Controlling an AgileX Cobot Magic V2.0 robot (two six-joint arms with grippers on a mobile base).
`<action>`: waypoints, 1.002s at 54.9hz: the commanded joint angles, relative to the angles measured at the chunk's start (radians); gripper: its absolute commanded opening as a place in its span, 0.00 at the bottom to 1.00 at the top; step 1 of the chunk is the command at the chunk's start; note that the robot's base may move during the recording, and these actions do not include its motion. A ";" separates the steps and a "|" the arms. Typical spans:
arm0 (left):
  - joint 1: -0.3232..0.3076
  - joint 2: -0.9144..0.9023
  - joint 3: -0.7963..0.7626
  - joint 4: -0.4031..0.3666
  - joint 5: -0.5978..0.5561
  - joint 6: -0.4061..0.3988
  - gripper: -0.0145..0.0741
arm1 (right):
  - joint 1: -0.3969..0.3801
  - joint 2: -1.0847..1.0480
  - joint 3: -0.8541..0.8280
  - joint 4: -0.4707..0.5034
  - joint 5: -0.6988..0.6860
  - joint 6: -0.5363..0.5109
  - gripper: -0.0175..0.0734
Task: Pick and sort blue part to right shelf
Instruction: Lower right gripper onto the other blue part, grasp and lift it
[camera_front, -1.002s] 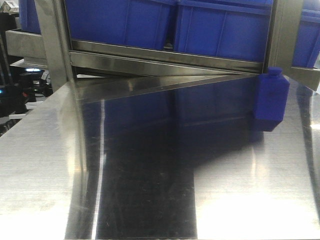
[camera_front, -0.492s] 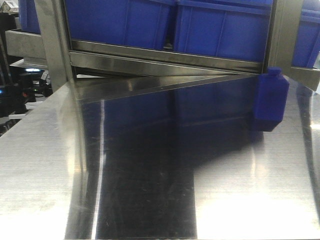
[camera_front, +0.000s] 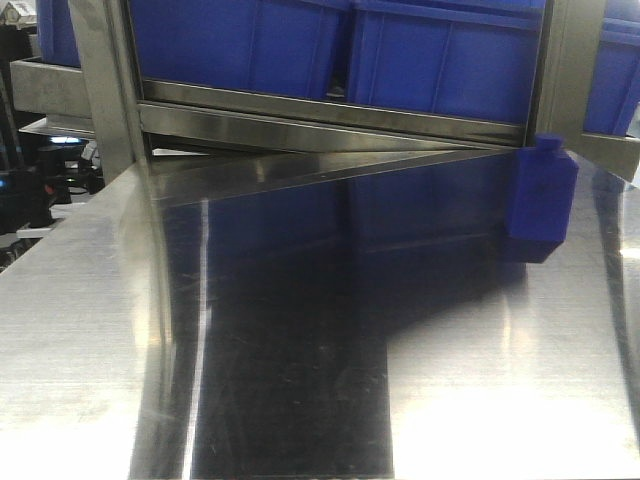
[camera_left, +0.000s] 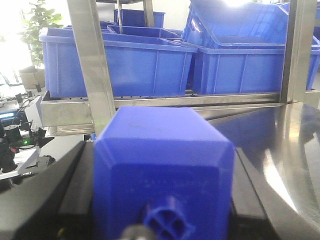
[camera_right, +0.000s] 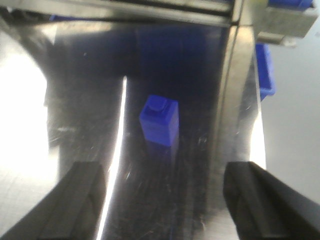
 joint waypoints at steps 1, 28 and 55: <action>-0.007 0.012 -0.029 0.006 -0.106 0.001 0.44 | 0.040 0.087 -0.125 0.028 -0.007 -0.004 0.89; -0.007 0.012 -0.029 0.006 -0.119 0.001 0.44 | 0.191 0.647 -0.666 -0.282 0.390 0.363 0.89; -0.007 0.012 -0.029 0.006 -0.119 0.001 0.44 | 0.188 0.865 -0.703 -0.271 0.359 0.392 0.89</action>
